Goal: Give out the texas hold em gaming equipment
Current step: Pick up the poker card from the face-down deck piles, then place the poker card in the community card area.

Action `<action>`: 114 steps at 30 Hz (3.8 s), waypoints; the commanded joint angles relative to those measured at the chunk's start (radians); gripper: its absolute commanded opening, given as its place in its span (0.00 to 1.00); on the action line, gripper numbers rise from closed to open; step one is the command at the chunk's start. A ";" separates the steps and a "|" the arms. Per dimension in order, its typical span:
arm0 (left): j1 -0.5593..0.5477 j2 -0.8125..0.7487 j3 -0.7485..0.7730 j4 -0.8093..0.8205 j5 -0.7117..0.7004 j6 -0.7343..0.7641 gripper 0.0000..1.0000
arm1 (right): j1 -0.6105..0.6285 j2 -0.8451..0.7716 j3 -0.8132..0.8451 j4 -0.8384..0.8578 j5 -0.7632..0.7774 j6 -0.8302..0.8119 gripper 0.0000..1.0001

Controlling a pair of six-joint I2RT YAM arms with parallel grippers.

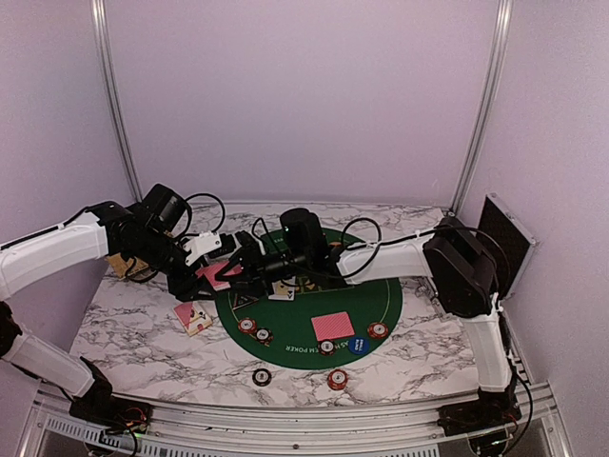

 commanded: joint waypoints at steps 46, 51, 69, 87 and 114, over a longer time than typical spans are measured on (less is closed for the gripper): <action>0.001 -0.015 0.004 0.003 0.014 0.000 0.02 | -0.034 -0.089 -0.037 0.026 -0.004 0.017 0.16; 0.001 -0.019 0.004 0.003 0.016 -0.001 0.02 | -0.028 -0.073 -0.035 -0.003 -0.007 0.000 0.17; 0.001 -0.018 -0.001 0.003 0.016 -0.005 0.02 | -0.055 -0.132 -0.050 -0.053 0.000 -0.033 0.00; 0.001 -0.021 -0.008 0.002 -0.004 -0.001 0.02 | -0.203 -0.302 -0.154 -0.287 0.033 -0.214 0.00; 0.035 -0.018 -0.019 -0.014 -0.012 -0.010 0.02 | 0.020 0.000 0.413 -1.050 1.567 -1.290 0.00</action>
